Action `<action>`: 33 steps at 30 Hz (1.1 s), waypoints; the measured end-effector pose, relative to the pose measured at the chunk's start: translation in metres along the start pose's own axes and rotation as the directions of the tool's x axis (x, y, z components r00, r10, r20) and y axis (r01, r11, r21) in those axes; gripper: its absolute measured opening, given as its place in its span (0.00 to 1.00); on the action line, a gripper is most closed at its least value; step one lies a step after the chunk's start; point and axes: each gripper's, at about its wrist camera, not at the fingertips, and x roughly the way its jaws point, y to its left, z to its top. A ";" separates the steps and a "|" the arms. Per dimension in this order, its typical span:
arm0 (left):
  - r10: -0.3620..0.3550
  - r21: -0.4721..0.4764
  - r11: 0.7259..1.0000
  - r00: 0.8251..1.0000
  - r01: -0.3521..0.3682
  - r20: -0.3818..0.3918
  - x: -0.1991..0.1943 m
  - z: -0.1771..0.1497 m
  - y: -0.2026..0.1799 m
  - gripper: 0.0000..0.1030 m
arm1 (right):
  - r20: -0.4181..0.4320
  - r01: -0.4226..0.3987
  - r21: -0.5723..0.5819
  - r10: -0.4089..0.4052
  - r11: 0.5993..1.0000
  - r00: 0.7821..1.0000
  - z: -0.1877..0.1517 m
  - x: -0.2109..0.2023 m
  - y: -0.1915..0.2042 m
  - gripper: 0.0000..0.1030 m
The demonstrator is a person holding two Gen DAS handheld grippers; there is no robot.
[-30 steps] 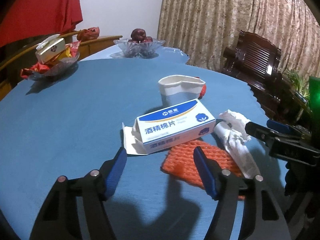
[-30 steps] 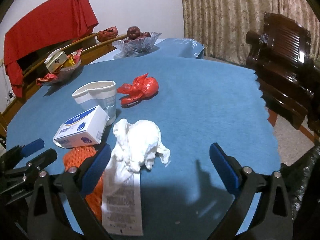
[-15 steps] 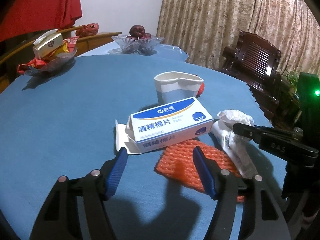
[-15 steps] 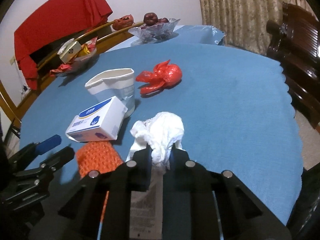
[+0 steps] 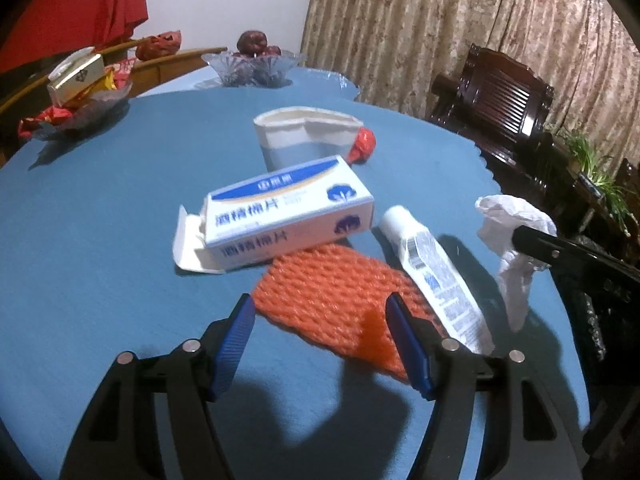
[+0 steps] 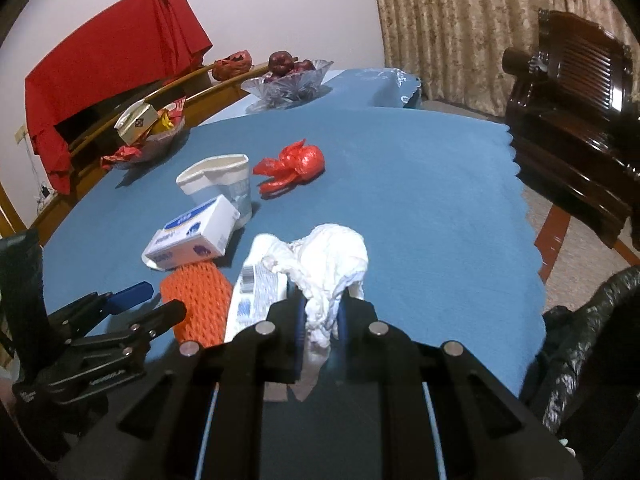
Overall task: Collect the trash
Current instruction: 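Grasp the orange foam mesh with the left tool while the right tool holds the tissue, then carry the orange mesh and white tissue over the bin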
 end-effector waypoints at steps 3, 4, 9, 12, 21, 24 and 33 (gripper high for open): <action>-0.003 -0.006 1.000 0.999 0.003 -0.032 0.007 -0.004 -0.003 0.65 | -0.013 -0.003 0.005 0.003 1.000 1.000 -0.007 0.002 -0.001 0.12; -0.005 -0.011 1.000 0.999 0.004 -0.045 0.009 -0.004 -0.003 0.65 | -0.017 -0.003 0.007 0.003 1.000 1.000 -0.008 0.003 -0.002 0.12; -0.028 -0.016 1.000 0.998 0.027 -0.055 0.011 -0.004 -0.004 0.57 | -0.023 -0.003 0.012 0.003 1.000 1.000 -0.012 0.003 -0.003 0.12; -0.066 -0.017 0.998 0.996 0.065 -0.057 0.011 -0.003 -0.008 0.38 | -0.022 -0.002 0.008 0.003 1.000 1.000 -0.012 0.002 -0.003 0.13; -0.112 0.008 0.994 0.993 0.112 -0.037 0.006 0.001 -0.025 0.10 | -0.015 -0.001 0.006 0.001 1.000 1.000 -0.013 -0.010 -0.002 0.13; -0.118 0.018 0.993 0.993 0.118 -0.022 -0.005 0.003 -0.030 0.10 | -0.004 -0.002 0.002 0.002 1.000 1.000 -0.013 -0.020 -0.002 0.13; -0.134 0.052 0.990 0.991 0.132 0.030 -0.046 0.009 -0.037 0.10 | 0.038 -0.003 -0.016 0.004 1.000 0.999 -0.010 -0.049 0.006 0.13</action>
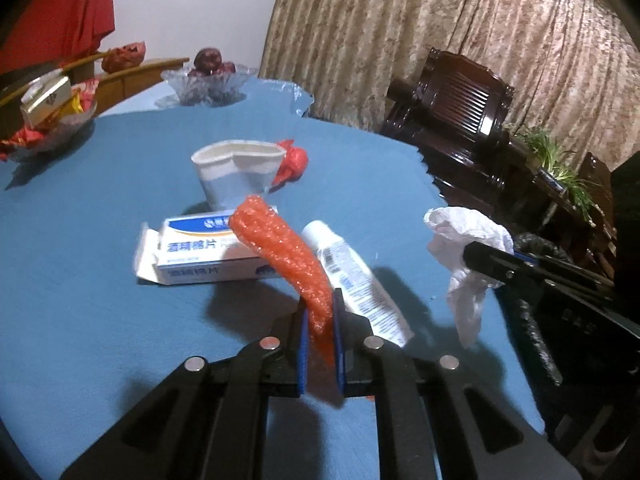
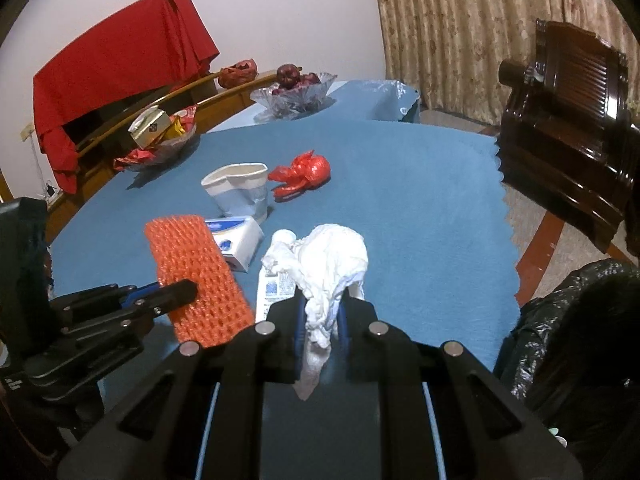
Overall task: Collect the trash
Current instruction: 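Carry the orange mesh and white tissue over the bin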
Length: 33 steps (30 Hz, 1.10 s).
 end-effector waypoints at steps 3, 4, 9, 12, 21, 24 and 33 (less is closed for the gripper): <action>-0.003 0.010 1.000 1.000 0.003 0.016 -0.012 0.002 -0.004 0.10 | 0.012 -0.002 -0.005 0.002 1.000 1.000 0.002 -0.010 0.002 0.13; -0.003 0.017 1.000 1.000 0.002 0.022 -0.016 0.002 -0.006 0.10 | 0.016 -0.002 -0.006 0.002 1.000 1.000 0.002 -0.013 0.003 0.13; -0.007 0.046 0.999 0.999 0.004 0.047 -0.031 0.007 -0.014 0.10 | 0.033 -0.005 -0.011 0.006 1.000 0.999 0.002 -0.030 0.006 0.13; -0.011 0.055 0.998 0.998 0.007 0.056 -0.039 0.008 -0.020 0.10 | 0.041 -0.012 -0.006 0.012 1.000 0.999 0.001 -0.040 0.006 0.13; -0.046 0.090 0.995 0.996 0.039 0.074 -0.057 0.006 -0.042 0.10 | 0.075 0.007 -0.003 -0.007 1.000 0.997 -0.003 -0.075 0.002 0.13; -0.068 0.106 0.993 0.994 0.060 0.080 -0.061 0.007 -0.055 0.10 | 0.091 0.025 0.006 -0.025 1.000 0.996 -0.005 -0.090 -0.004 0.13; -0.155 0.173 0.975 0.983 0.136 0.099 -0.065 0.012 -0.108 0.10 | 0.140 0.107 0.045 -0.112 0.993 0.984 -0.017 -0.142 -0.035 0.13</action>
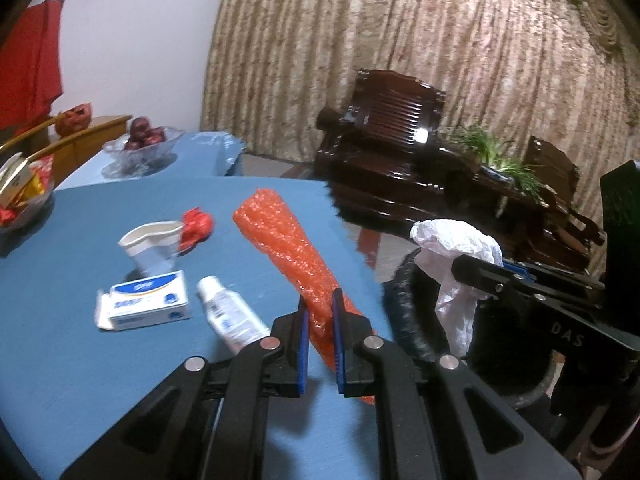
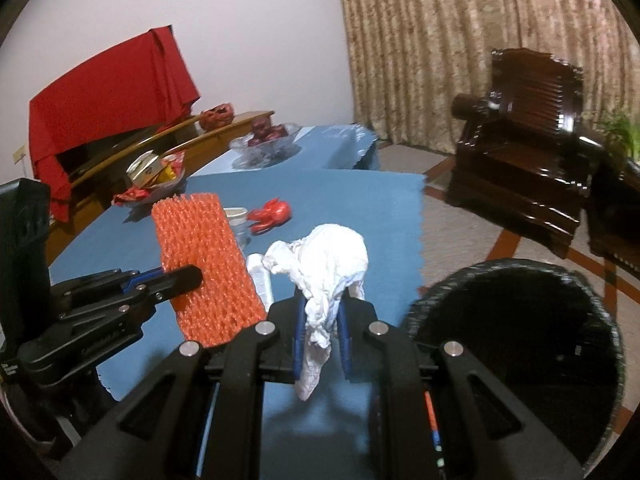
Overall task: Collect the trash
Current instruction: 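Carry the orange mesh and white tissue over the bin, then open both tools over the bin to drop the mesh and tissue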
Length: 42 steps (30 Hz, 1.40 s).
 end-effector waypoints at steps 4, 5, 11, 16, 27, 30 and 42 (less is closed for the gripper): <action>-0.051 0.032 0.998 0.999 0.050 0.008 0.006 0.007 -0.026 0.10 | 0.020 0.058 0.021 -0.058 0.998 0.998 -0.003 -0.020 -0.023 0.13; -0.061 0.038 0.997 0.998 0.061 0.007 0.008 0.009 -0.032 0.10 | 0.022 0.075 0.028 -0.076 0.997 0.997 -0.004 -0.025 -0.031 0.13; -0.143 0.086 0.986 0.990 0.143 -0.013 0.028 0.011 -0.073 0.10 | 0.016 0.172 0.077 -0.174 0.982 0.985 -0.021 -0.051 -0.074 0.13; -0.212 0.099 0.971 0.976 0.216 -0.046 0.053 0.012 -0.107 0.10 | -0.004 0.244 0.106 -0.245 0.964 0.969 -0.036 -0.063 -0.106 0.13; -0.285 0.164 0.938 0.948 0.307 -0.144 0.105 0.008 -0.167 0.10 | -0.072 0.348 0.168 -0.340 0.922 0.938 -0.065 -0.059 -0.161 0.16; -0.300 0.172 0.928 0.937 0.330 -0.176 0.117 0.005 -0.177 0.17 | -0.100 0.373 0.186 -0.360 0.909 0.928 -0.076 -0.055 -0.172 0.31; -0.231 0.125 0.960 0.962 0.249 -0.143 0.097 0.000 -0.139 0.86 | -0.094 0.414 0.241 -0.403 0.878 0.910 -0.097 -0.068 -0.172 0.92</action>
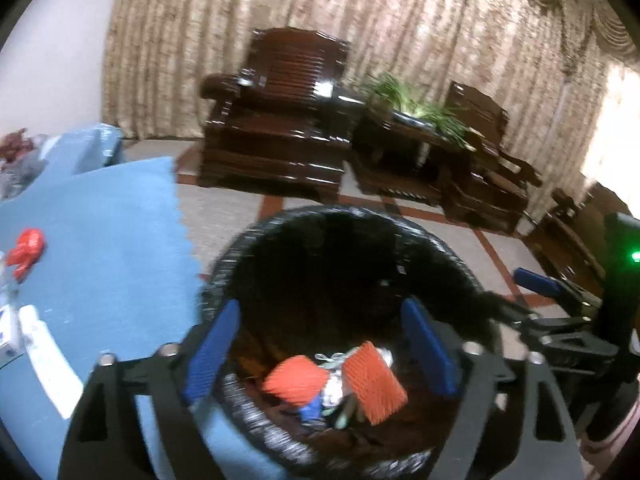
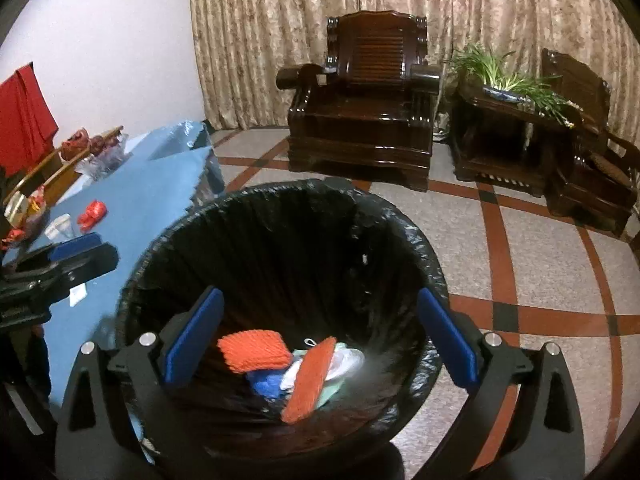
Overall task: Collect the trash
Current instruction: 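Open both tools over the bin to drop the mesh and tissue, then grasp the white lotion tube on the table with the right tool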
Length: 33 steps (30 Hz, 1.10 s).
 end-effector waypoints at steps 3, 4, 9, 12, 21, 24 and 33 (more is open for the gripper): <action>0.052 -0.022 0.998 0.998 -0.051 0.035 -0.022 -0.001 0.020 0.90 | 0.022 -0.031 0.003 0.031 1.000 0.999 0.007 -0.009 0.011 0.94; 0.075 -0.029 0.997 0.996 -0.073 0.046 -0.030 -0.002 0.026 0.92 | 0.034 -0.045 -0.006 0.045 0.999 0.998 0.009 -0.012 0.018 0.94; 0.170 -0.066 0.984 0.981 -0.164 0.096 -0.068 -0.007 0.057 0.94 | 0.064 -0.117 -0.041 0.120 0.992 0.991 0.024 -0.019 0.051 0.94; 0.224 -0.099 0.972 0.968 -0.214 0.114 -0.089 -0.012 0.078 0.94 | 0.066 -0.162 -0.079 0.167 0.984 0.984 0.032 -0.015 0.079 0.94; 0.392 -0.214 0.906 0.914 -0.364 0.104 -0.134 -0.042 0.151 0.94 | 0.022 -0.278 -0.179 0.286 0.944 0.958 0.044 0.008 0.163 0.94; 0.438 -0.236 0.882 0.894 -0.408 0.093 -0.142 -0.051 0.171 0.94 | 0.010 -0.302 -0.209 0.311 0.930 0.950 0.046 0.017 0.190 0.94; 0.514 -0.291 0.828 0.856 -0.479 0.055 -0.154 -0.070 0.222 0.94 | -0.036 -0.360 -0.274 0.364 0.892 0.931 0.047 0.055 0.261 0.94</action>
